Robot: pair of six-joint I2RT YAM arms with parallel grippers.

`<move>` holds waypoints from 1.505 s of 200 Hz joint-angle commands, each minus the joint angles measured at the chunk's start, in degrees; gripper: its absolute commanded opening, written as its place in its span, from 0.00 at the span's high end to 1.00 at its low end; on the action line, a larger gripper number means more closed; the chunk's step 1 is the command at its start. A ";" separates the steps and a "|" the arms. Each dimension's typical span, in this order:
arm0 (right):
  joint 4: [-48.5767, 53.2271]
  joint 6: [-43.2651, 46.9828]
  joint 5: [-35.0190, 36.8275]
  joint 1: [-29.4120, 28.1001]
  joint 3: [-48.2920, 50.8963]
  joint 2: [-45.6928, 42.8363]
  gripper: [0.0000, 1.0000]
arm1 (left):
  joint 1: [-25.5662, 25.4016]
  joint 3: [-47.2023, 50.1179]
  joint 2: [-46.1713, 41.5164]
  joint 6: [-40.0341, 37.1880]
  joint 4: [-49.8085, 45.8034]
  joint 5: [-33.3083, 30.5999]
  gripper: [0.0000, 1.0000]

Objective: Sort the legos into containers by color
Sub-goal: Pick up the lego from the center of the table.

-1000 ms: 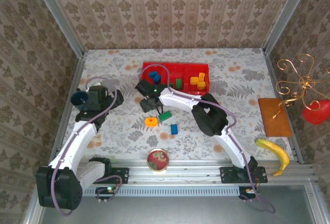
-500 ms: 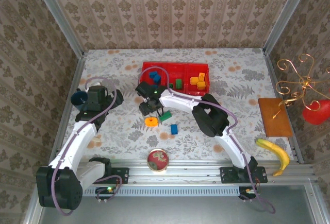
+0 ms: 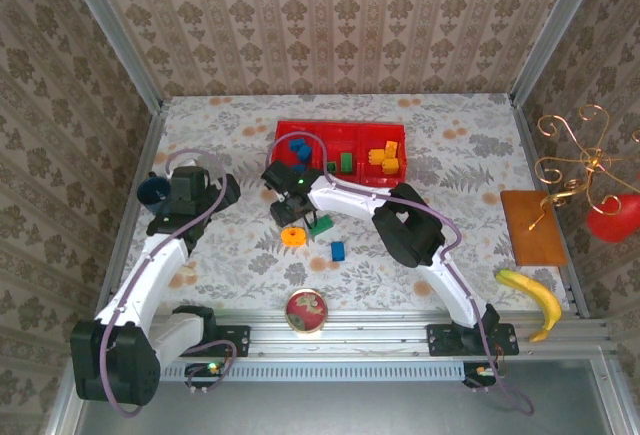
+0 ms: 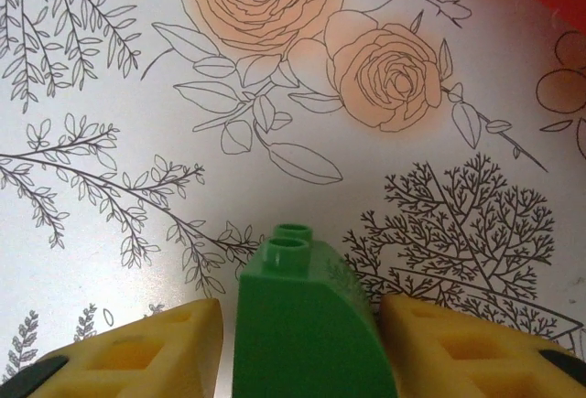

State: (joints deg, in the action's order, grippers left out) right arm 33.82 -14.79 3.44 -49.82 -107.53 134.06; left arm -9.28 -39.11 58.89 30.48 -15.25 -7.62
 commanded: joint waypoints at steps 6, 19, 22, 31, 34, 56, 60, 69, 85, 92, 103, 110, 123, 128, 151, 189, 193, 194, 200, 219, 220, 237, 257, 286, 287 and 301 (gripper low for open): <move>1.47 0.42 -0.48 -0.96 0.41 -0.84 0.55 | 0.41 0.32 0.31 1.24 0.85 0.67 0.00; 1.51 0.09 0.24 -0.93 0.19 -0.32 0.57 | 0.47 0.27 0.19 1.25 0.79 0.71 0.00; 1.51 -0.03 0.38 -0.96 0.20 -0.22 0.57 | 0.44 0.27 0.21 1.25 0.75 0.76 0.00; 1.51 -0.19 0.81 -0.93 0.07 0.05 0.59 | 0.49 0.14 0.17 1.21 0.74 0.72 0.00; 1.55 -0.28 0.89 -0.97 0.07 0.14 0.59 | 0.49 0.22 0.17 1.17 0.77 0.72 0.00; 1.33 -0.59 1.70 -0.94 0.02 0.33 0.63 | 0.51 -0.08 0.26 1.03 0.77 0.62 0.00; 1.34 -0.67 1.94 -0.89 -0.05 0.33 0.63 | 0.53 -0.15 0.34 1.03 0.67 0.61 0.00; 1.24 -0.76 2.26 -0.91 -0.04 0.29 0.64 | 0.53 -0.25 0.43 0.90 0.71 0.65 0.00; 1.24 -0.77 2.70 -0.91 -0.18 0.07 0.67 | 0.50 -0.51 0.65 0.69 0.74 0.84 0.00; 1.18 -0.81 2.86 -0.93 -0.18 -0.11 0.68 | 0.50 -0.60 0.70 0.63 0.66 0.83 0.00; 1.16 -0.94 3.22 -0.91 -0.10 -0.39 0.70 | 0.50 -0.61 0.73 0.68 0.66 0.85 0.00; 1.06 -1.03 3.56 -0.98 -0.01 -0.69 0.72 | 0.50 -0.61 0.70 0.65 0.70 0.81 0.00; 0.90 -1.26 4.09 -0.94 0.34 -1.22 0.74 | 0.51 -0.61 0.74 0.63 0.66 0.85 0.00; 0.82 -1.34 4.24 -0.91 0.53 -1.46 0.74 | 0.49 -0.62 0.71 0.63 0.66 0.77 0.00; 0.21 -1.77 4.58 -0.97 1.70 -2.85 0.76 | 0.53 -0.70 0.81 0.56 0.61 0.91 0.00; -0.95 -2.46 5.49 -0.91 4.00 -5.41 0.80 | 0.49 -0.61 0.79 0.64 0.74 1.08 0.00; -1.03 -2.49 5.63 -0.90 4.27 -5.66 0.80 | 0.50 -0.61 0.78 0.64 0.74 1.11 0.00; -1.04 -2.55 5.66 -0.94 4.30 -5.70 0.80 | 0.49 -0.61 0.78 0.64 0.74 1.11 0.00; -1.12 -2.64 5.90 -0.94 4.55 -6.05 0.80 | 0.52 -0.53 0.79 0.63 0.74 1.17 0.00; -1.22 -2.96 6.61 -0.90 5.20 -7.15 0.81 | 0.49 -0.44 0.80 0.64 0.83 1.24 0.00; -1.26 -3.01 6.68 -0.94 5.25 -7.19 0.81 | 0.49 -0.44 0.79 0.63 0.83 1.22 0.00; -1.55 -3.30 7.64 -0.84 6.19 -8.46 0.83 | 0.49 -0.44 0.79 0.59 0.86 1.24 0.00; -1.88 -3.81 9.08 -0.75 7.45 -10.50 0.85 | 0.49 -0.53 0.74 0.47 0.84 1.20 0.00; -2.42 -3.97 10.98 -0.08 9.88 -14.30 0.87 | 0.54 -0.53 0.68 0.48 0.74 1.26 0.00; -2.43 -3.95 11.06 -0.04 9.92 -14.42 0.87 | 0.51 -0.53 0.64 0.47 0.74 1.27 0.00; -2.52 -4.01 12.12 0.49 11.14 -16.60 0.87 | 0.55 -0.53 0.57 0.50 0.74 1.22 0.00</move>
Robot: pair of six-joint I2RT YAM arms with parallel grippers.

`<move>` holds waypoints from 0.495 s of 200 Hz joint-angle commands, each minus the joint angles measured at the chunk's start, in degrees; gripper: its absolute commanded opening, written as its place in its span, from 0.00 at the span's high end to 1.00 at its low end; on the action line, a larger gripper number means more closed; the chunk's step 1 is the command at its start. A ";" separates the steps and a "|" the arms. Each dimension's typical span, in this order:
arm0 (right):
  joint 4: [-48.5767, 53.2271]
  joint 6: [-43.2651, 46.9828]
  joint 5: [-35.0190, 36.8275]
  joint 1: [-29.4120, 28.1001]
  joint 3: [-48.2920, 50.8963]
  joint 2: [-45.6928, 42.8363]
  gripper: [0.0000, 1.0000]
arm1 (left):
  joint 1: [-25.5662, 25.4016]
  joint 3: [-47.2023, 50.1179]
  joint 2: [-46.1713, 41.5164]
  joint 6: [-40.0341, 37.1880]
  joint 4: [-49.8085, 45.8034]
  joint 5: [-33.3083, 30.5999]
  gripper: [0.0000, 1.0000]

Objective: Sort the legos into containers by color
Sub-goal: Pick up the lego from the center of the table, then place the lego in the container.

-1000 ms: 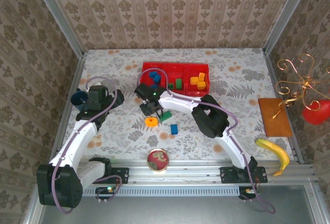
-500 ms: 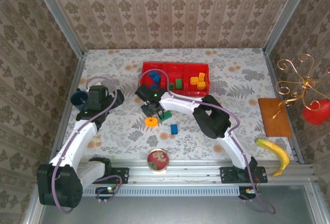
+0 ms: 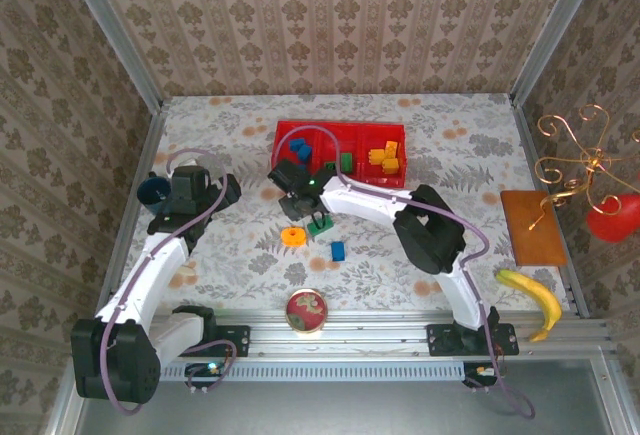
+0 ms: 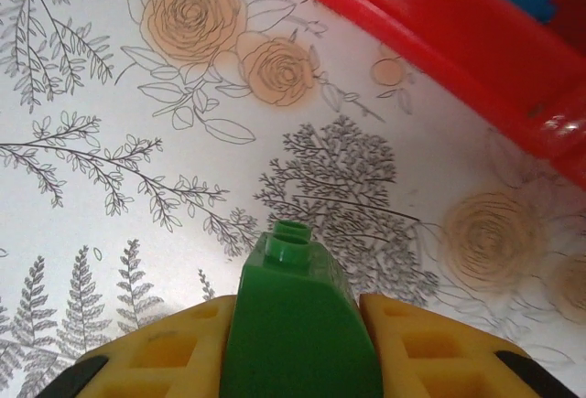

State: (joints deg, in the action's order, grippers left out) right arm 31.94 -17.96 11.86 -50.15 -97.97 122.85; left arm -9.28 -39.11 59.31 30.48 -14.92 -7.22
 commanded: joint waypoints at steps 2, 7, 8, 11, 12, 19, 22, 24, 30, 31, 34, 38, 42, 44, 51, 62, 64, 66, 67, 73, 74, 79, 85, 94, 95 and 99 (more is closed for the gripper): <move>-0.61 -0.78 3.77 0.93 1.74 -5.59 0.87 | 0.57 -0.53 0.12 0.45 0.37 0.88 0.00; -0.49 -0.83 4.26 1.22 2.03 -6.37 0.87 | 0.55 -0.53 0.04 0.46 0.37 0.88 0.00; -0.40 -0.84 4.37 1.25 2.14 -6.47 0.87 | 0.57 -0.53 0.07 0.46 0.35 0.89 0.00; -0.39 -0.88 4.66 1.47 2.28 -6.94 0.87 | 0.59 -0.53 0.02 0.50 0.33 0.87 0.00; -0.30 -0.87 4.75 1.51 2.36 -7.02 0.87 | 0.63 -0.53 0.02 0.48 0.33 0.84 0.00; 0.03 -1.02 5.28 1.98 2.68 -7.92 0.88 | 0.57 -0.53 0.03 0.41 0.33 0.89 0.00; 0.15 -1.06 5.48 2.21 2.84 -8.29 0.88 | 0.58 -0.53 -0.03 0.37 0.33 0.90 0.00; 0.20 -1.06 5.57 2.35 2.93 -8.51 0.88 | 0.58 -0.53 0.03 0.42 0.26 0.85 0.00; 0.47 -1.17 5.89 2.85 3.12 -9.31 0.88 | 0.62 -0.53 -0.07 0.37 0.25 0.85 0.00; 0.43 -1.19 5.98 2.95 3.22 -9.39 0.88 | 0.64 -0.57 -0.07 0.37 0.25 0.83 0.00; 0.55 -1.13 6.15 3.22 3.37 -9.80 0.88 | 0.59 -0.53 -0.07 0.41 0.24 0.89 0.00; 0.63 -1.23 6.38 3.52 3.59 -10.32 0.88 | 0.58 -0.53 -0.07 0.44 0.20 0.81 0.00; 0.66 -1.23 6.58 3.83 3.81 -10.76 0.88 | 0.58 -0.53 -0.07 0.42 0.25 0.89 0.00; 0.66 -1.21 6.70 3.96 3.90 -11.00 0.88 | 0.58 -0.53 -0.07 0.38 0.18 0.89 0.00; 0.75 -1.26 7.07 4.63 4.26 -11.66 0.88 | 0.65 -0.53 -0.07 0.44 0.16 0.88 0.00; 0.91 -1.24 7.57 5.85 4.61 -12.61 0.88 | 0.60 -0.50 -0.05 0.50 0.19 0.94 0.00; 0.92 -1.21 7.65 6.05 4.65 -12.76 0.88 | 0.60 -0.50 -0.07 0.47 0.16 0.97 0.00; 0.99 -1.21 7.72 6.25 4.66 -12.88 0.88 | 0.58 -0.52 -0.07 0.50 0.15 0.91 0.00; 1.00 -1.21 7.73 6.36 4.69 -12.93 0.88 | 0.58 -0.52 -0.07 0.48 0.15 0.91 0.00; 1.08 -1.28 8.00 7.04 4.79 -13.17 0.88 | 0.58 -0.48 -0.05 0.50 0.15 1.04 0.00; 1.09 -1.29 8.05 7.15 4.75 -13.25 0.88 | 0.58 -0.50 -0.06 0.48 0.20 1.01 0.00; 1.18 -1.37 8.17 7.74 4.82 -13.45 0.88 | 0.58 -0.52 -0.07 0.51 0.16 1.02 0.00; 1.35 -1.54 8.24 8.42 4.81 -13.51 0.88 | 0.59 -0.53 -0.07 0.46 0.15 0.99 0.00; 1.54 -1.62 8.28 9.48 4.60 -13.55 0.88 | 0.58 -0.53 -0.07 0.46 0.20 1.06 0.00; 1.54 -1.67 8.27 9.65 4.62 -13.53 0.88 | 0.58 -0.53 -0.07 0.46 0.17 1.07 0.00; 1.62 -1.66 8.28 10.14 4.55 -13.51 0.88 | 0.59 -0.53 -0.07 0.51 0.18 0.99 0.00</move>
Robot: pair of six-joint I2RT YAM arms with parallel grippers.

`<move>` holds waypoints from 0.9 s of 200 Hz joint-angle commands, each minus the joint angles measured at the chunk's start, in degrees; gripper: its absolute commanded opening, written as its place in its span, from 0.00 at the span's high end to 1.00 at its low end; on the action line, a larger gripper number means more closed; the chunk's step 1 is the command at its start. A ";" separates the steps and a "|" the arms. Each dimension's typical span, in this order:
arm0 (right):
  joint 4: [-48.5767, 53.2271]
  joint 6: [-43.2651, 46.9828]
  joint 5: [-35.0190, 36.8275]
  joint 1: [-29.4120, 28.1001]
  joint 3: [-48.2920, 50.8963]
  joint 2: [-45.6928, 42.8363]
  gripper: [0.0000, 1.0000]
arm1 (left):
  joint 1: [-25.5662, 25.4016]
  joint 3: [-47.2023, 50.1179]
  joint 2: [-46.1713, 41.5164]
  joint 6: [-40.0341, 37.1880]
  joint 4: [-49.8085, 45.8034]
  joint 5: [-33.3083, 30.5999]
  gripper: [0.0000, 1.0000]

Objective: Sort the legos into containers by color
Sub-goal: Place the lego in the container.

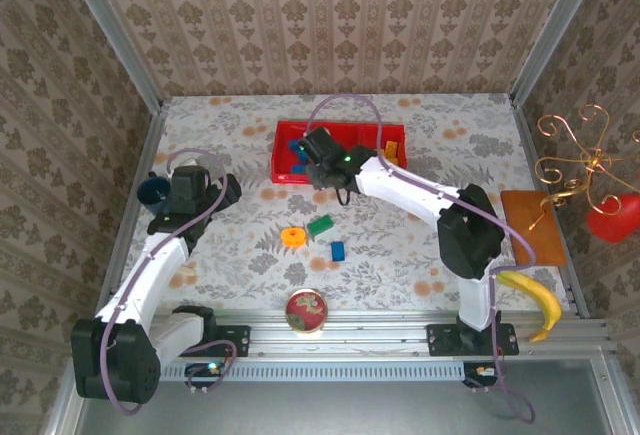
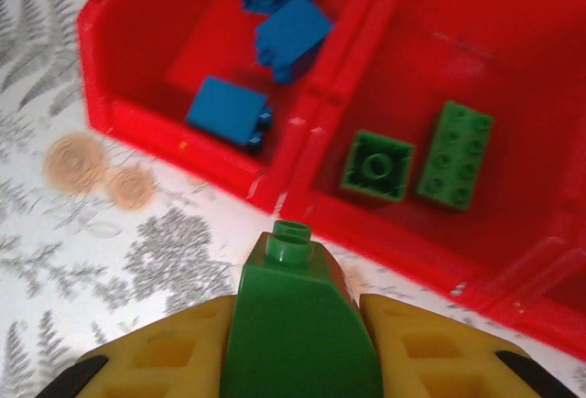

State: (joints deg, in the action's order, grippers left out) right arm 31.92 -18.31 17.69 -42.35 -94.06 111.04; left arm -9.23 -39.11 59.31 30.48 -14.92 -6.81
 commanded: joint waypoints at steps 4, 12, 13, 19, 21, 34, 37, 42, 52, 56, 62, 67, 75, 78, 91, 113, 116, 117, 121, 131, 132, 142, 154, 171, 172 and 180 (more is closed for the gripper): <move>1.65 -1.42 2.39 2.89 0.52 -1.63 0.88 | 0.53 -0.61 -0.07 0.46 0.19 0.59 0.00; 1.65 -1.45 2.38 3.80 0.33 -1.40 0.88 | 0.53 -0.61 -0.07 0.48 0.15 0.64 0.00; 1.65 -1.46 2.41 3.92 0.31 -1.38 0.88 | 0.58 -0.61 -0.07 0.47 0.15 0.65 0.00; 1.58 -1.50 2.35 4.60 0.11 -1.05 0.88 | 0.55 -0.58 -0.07 0.46 0.15 0.72 0.00; 1.57 -1.52 2.28 4.81 0.06 -1.02 0.88 | 0.54 -0.60 -0.07 0.46 0.22 0.67 0.00; 1.39 -1.57 2.01 6.20 -0.44 -0.29 0.88 | 0.56 -0.55 -0.07 0.46 0.06 0.69 0.00; 1.39 -1.59 1.94 6.45 -0.62 -0.08 0.88 | 0.54 -0.57 -0.07 0.46 0.06 0.66 0.00; 1.38 -1.53 1.82 6.86 -0.88 0.32 0.88 | 0.53 -0.61 -0.07 0.46 0.06 0.66 0.00; 1.39 -1.40 1.89 7.64 -1.65 1.11 0.88 | 0.53 -0.61 -0.07 0.48 0.02 0.71 0.00; 1.39 -1.33 1.88 7.91 -1.99 1.52 0.88 | 0.53 -0.61 -0.07 0.53 0.03 0.71 0.00; 1.39 -1.22 1.85 8.29 -2.43 2.05 0.88 | 0.53 -0.61 -0.07 0.46 0.06 0.77 0.00; 1.38 -1.16 1.83 8.61 -2.87 2.64 0.88 | 0.54 -0.61 -0.07 0.46 0.05 0.81 0.00; 1.47 -0.99 1.85 9.01 -3.64 3.53 0.88 | 0.59 -0.60 -0.07 0.46 0.06 0.88 0.00; 1.55 -0.95 1.89 9.15 -3.87 3.89 0.88 | 0.54 -0.61 -0.07 0.46 0.06 0.85 0.00; 1.90 -0.71 2.05 9.64 -5.29 5.26 0.88 | 0.53 -0.68 0.02 0.38 0.06 1.03 0.00; 2.51 -0.32 2.18 10.17 -7.69 7.25 0.88 | 0.56 -0.66 0.02 0.41 -0.02 1.27 0.00; 2.53 -0.24 2.23 10.25 -7.94 7.41 0.88 | 0.54 -0.62 0.02 0.40 0.00 1.27 0.00; 2.53 -0.20 2.29 10.26 -8.05 7.51 0.88 | 0.53 -0.62 0.02 0.43 -0.01 1.32 0.00; 2.47 -0.09 2.28 10.34 -8.28 7.89 0.87 | 0.53 -0.61 0.02 0.45 -0.02 1.27 0.00; 2.27 0.18 2.11 10.52 -8.98 8.64 0.87 | 0.53 -0.55 0.02 0.42 -0.02 1.33 0.00; 2.22 0.23 2.10 10.53 -9.05 8.70 0.87 | 0.53 -0.54 0.02 0.44 -0.02 1.39 0.00; 2.09 0.69 1.85 10.66 -10.03 9.56 0.86 | 0.53 -0.53 0.06 0.43 -0.02 1.42 0.00; 2.09 1.35 1.86 10.79 -11.19 10.81 0.84 | 0.59 -0.44 0.11 0.37 0.11 1.43 0.00; 2.17 2.16 1.84 11.05 -13.11 12.66 0.77 | 0.58 -0.44 0.28 0.46 0.23 1.48 0.00; 2.17 2.15 1.87 11.05 -13.23 12.77 0.76 | 0.56 -0.44 0.28 0.46 0.23 1.46 0.00; 2.42 2.44 1.82 11.14 -14.35 13.71 0.71 | 0.53 -0.44 0.29 0.52 0.31 1.56 0.00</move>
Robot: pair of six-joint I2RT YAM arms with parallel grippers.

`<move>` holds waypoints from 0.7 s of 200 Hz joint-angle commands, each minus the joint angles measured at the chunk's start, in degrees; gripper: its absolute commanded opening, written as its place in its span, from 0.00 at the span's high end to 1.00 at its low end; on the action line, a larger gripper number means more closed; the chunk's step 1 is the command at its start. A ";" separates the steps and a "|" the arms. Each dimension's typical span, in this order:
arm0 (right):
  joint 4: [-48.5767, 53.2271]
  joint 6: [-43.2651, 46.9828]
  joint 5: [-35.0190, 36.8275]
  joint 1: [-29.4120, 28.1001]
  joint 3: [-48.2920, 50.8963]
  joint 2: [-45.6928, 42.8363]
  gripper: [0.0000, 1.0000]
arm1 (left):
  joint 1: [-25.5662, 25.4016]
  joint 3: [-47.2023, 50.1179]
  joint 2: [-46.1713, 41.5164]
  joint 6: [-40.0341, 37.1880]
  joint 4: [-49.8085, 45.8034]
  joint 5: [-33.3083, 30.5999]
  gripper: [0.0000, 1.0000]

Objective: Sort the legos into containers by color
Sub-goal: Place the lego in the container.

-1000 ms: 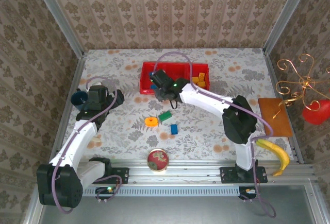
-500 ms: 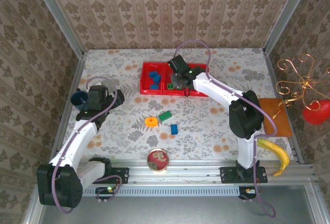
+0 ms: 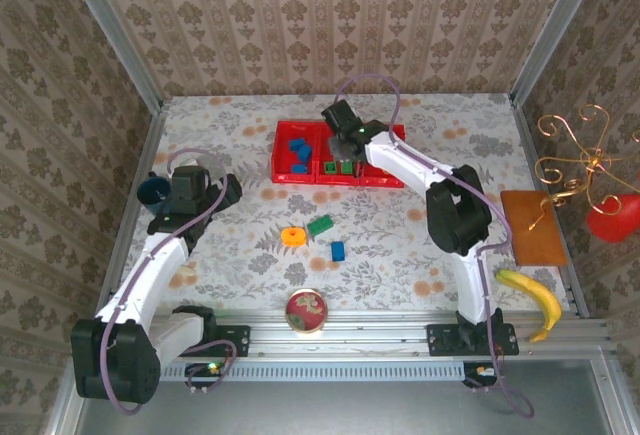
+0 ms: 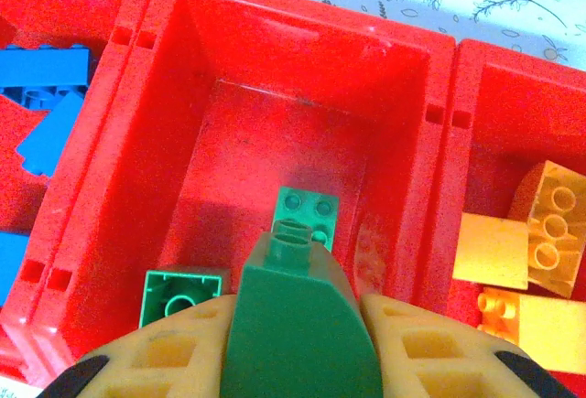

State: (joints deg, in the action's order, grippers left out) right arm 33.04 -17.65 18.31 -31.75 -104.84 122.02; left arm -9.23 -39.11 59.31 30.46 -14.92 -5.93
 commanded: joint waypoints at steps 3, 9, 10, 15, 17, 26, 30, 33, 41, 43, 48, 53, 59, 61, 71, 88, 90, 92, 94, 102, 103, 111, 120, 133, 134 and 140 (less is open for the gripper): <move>1.39 1.90 1.14 0.55 -4.00 3.11 0.69 | 0.53 -0.44 0.30 0.50 0.34 0.76 0.00; 1.71 2.03 1.18 0.59 -4.90 3.83 0.65 | 0.53 -0.50 0.37 0.48 0.33 0.83 0.00; 1.78 2.02 1.23 0.61 -5.05 3.92 0.64 | 0.53 -0.51 0.41 0.48 0.33 0.84 0.00; 2.16 2.12 1.14 0.63 -5.90 4.50 0.62 | 0.54 -0.53 0.42 0.50 0.25 0.91 0.00; 2.26 2.14 1.13 0.63 -6.19 4.67 0.62 | 0.53 -0.53 0.45 0.49 0.24 0.92 0.00; 2.79 2.42 1.00 0.63 -7.50 5.60 0.58 | 0.58 -0.61 0.47 0.49 0.20 1.06 0.00; 3.01 2.52 0.98 0.63 -8.07 5.97 0.56 | 0.56 -0.61 0.50 0.48 0.19 1.10 0.00; 3.21 2.60 0.88 0.63 -8.48 6.14 0.54 | 0.54 -0.61 0.46 0.48 0.16 1.12 0.00; 3.68 2.69 0.87 0.63 -9.37 6.62 0.50 | 0.53 -0.61 0.46 0.49 0.07 1.19 0.00; 3.87 2.70 0.90 0.63 -9.65 6.69 0.50 | 0.53 -0.61 0.48 0.53 0.07 1.17 0.00; 4.17 2.82 0.83 0.63 -10.06 6.89 0.48 | 0.55 -0.61 0.45 0.48 -0.01 1.19 0.00; 4.30 2.84 0.78 0.63 -10.36 6.92 0.46 | 0.53 -0.61 0.40 0.48 -0.02 1.19 0.00; 4.55 2.88 0.81 0.63 -10.54 6.84 0.44 | 0.54 -0.61 0.43 0.39 -0.06 1.19 0.00; 4.57 2.93 0.80 0.63 -10.56 6.77 0.44 | 0.54 -0.61 0.45 0.44 -0.10 1.19 0.00; 4.73 2.97 0.83 0.66 -10.48 6.29 0.42 | 0.53 -0.70 0.39 0.33 -0.17 1.22 0.00; 5.02 2.95 0.88 0.57 -9.68 4.86 0.40 | 0.56 -0.79 0.41 0.22 -0.33 1.29 0.00; 5.02 2.97 0.93 0.55 -9.51 4.60 0.40 | 0.56 -0.83 0.40 0.22 -0.36 1.28 0.00; 5.02 2.93 0.92 0.55 -9.33 4.38 0.40 | 0.54 -0.87 0.38 0.22 -0.39 1.28 0.00; 5.02 2.89 0.94 0.55 -9.16 4.13 0.40 | 0.58 -0.87 0.37 0.26 -0.38 1.28 0.00; 5.02 2.70 1.06 0.46 -8.24 3.06 0.39 | 0.51 -0.96 0.33 0.13 -0.59 1.26 0.00; 5.02 2.66 1.04 0.42 -8.13 2.88 0.39 | 0.52 -0.96 0.31 0.13 -0.61 1.22 0.00; 4.86 2.45 1.04 0.21 -6.87 1.50 0.39 | 0.58 -1.05 0.31 0.04 -0.76 1.19 0.00; 4.67 2.07 1.10 -0.06 -5.31 -0.16 0.38 | 0.53 -1.13 0.29 0.04 -0.90 1.13 0.00; 4.58 1.34 1.09 -0.49 -2.86 -2.60 0.37 | 0.53 -1.14 0.34 0.06 -0.96 1.14 0.00; 4.58 1.28 1.06 -0.55 -2.71 -2.81 0.37 | 0.53 -1.14 0.31 0.05 -0.98 1.12 0.00; 4.58 0.88 1.12 -0.81 -1.44 -4.06 0.36 | 0.54 -1.22 0.21 0.08 -1.03 1.10 0.00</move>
State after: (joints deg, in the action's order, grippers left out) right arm 36.32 -15.25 18.31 -31.62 -109.56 125.01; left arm -9.21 -39.11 59.31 30.46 -14.96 -5.30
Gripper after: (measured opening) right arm 0.629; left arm 0.999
